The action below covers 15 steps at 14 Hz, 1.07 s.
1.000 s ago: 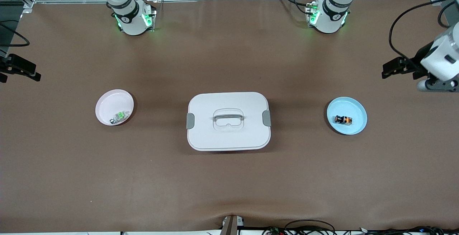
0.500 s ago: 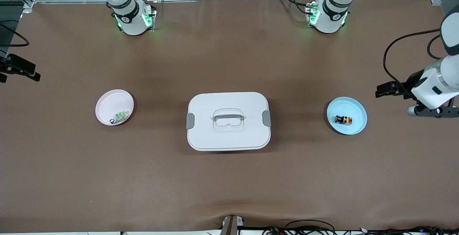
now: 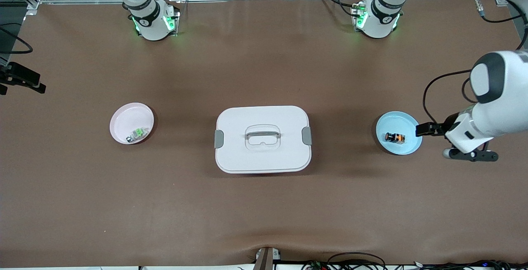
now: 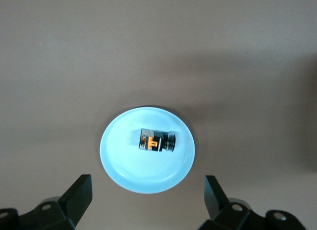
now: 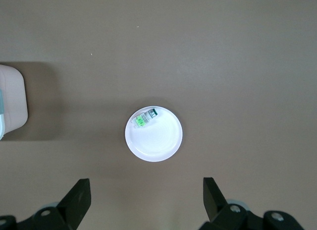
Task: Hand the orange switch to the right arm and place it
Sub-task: 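Move the left gripper down over the orange switch on the blue plate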
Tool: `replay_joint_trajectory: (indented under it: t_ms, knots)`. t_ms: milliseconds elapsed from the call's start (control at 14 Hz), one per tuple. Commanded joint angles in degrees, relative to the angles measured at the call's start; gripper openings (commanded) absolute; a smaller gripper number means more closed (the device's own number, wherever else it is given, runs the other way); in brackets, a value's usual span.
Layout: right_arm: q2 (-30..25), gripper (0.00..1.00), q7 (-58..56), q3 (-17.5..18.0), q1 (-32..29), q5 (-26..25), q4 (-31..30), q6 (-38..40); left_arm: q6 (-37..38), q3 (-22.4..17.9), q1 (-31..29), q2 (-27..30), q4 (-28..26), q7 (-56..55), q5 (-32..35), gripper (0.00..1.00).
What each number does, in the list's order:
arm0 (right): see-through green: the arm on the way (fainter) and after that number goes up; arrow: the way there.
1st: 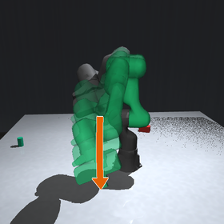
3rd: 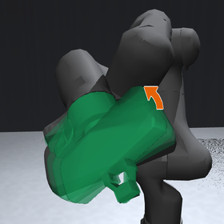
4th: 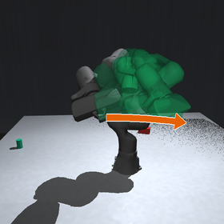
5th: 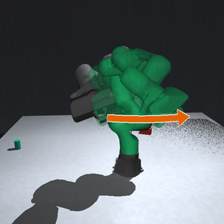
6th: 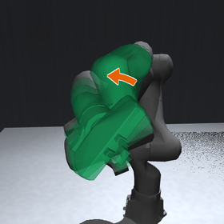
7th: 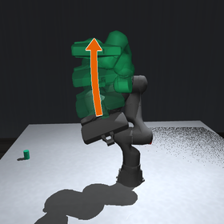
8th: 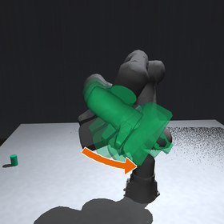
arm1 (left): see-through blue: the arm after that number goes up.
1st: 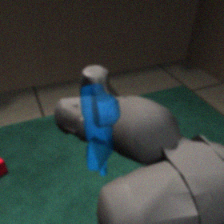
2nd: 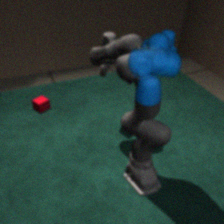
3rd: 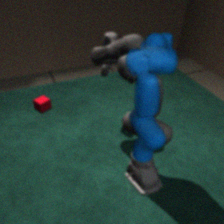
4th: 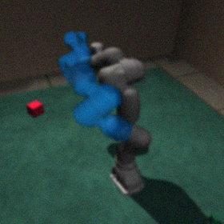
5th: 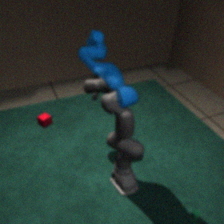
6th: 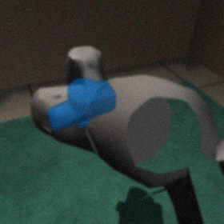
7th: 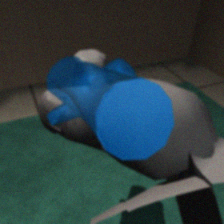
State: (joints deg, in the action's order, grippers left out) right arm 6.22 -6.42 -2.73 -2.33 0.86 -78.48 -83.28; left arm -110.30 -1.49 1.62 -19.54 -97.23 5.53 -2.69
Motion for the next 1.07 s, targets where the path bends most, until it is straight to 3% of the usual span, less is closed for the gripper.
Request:
replay_joint_trajectory:
  t_ms: [0, 643, 857, 1000]
  knots:
    - [-0.8, 1.0, -0.2, 0.1, -0.4, 0.1, -0.5, -0.1, -1.8, -0.1, 0.0, -1.7, -0.9, 1.2, -0.8, 1.0]
    - [1.6, 1.0, 0.4, 0.2, -0.8, 0.1, -0.3, -0.5, -8.8, 0.2, 0.7, -6.3, -2.5, 1.2, -0.1, 1.0]
    - [7.8, 1.0, -0.1, 0.2, -0.3, -0.2, -0.4, -4.7, -11.9, 0.7, 0.7, -6.1, -5.4, 1.2, -0.1, 1.0]
    - [8.9, 1.0, -0.1, 0.2, -0.5, 0.1, -0.3, -5.1, -12.2, 0.8, 0.7, -6.2, -5.4, 1.2, -0.1, 1.0]
